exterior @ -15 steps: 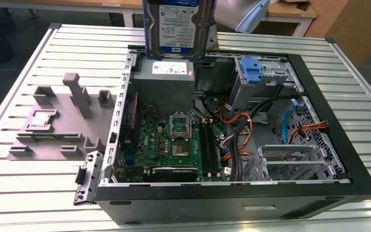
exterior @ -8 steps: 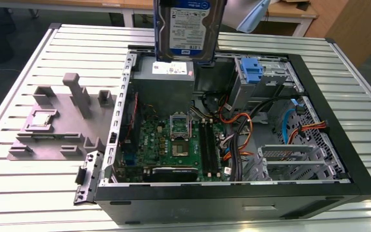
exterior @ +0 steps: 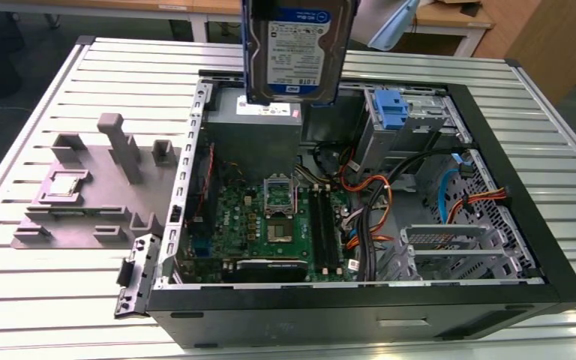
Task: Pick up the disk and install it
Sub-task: 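Pick up the disk, then insert the disk into the insertion slot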
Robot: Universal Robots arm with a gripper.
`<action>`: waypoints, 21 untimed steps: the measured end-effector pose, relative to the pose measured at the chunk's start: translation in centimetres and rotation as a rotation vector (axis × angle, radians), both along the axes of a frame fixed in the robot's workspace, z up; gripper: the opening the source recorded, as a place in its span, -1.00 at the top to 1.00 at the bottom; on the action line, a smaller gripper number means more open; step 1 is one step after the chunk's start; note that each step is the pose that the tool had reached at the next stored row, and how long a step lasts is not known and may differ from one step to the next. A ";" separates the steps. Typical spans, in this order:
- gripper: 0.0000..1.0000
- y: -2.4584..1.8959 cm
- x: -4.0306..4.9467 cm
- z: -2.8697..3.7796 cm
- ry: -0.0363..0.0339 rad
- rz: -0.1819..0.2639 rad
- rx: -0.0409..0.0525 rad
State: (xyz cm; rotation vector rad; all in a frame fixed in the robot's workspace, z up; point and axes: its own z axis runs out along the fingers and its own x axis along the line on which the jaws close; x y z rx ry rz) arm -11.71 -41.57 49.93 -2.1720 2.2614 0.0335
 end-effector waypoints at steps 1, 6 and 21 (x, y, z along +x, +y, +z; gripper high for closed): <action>0.25 0.00 0.03 -0.02 -0.0018 -0.003 -0.0001; 0.25 0.00 0.49 -0.18 -0.0031 -0.020 -0.0001; 0.25 -0.61 1.30 -0.37 -0.0031 -0.033 -0.0002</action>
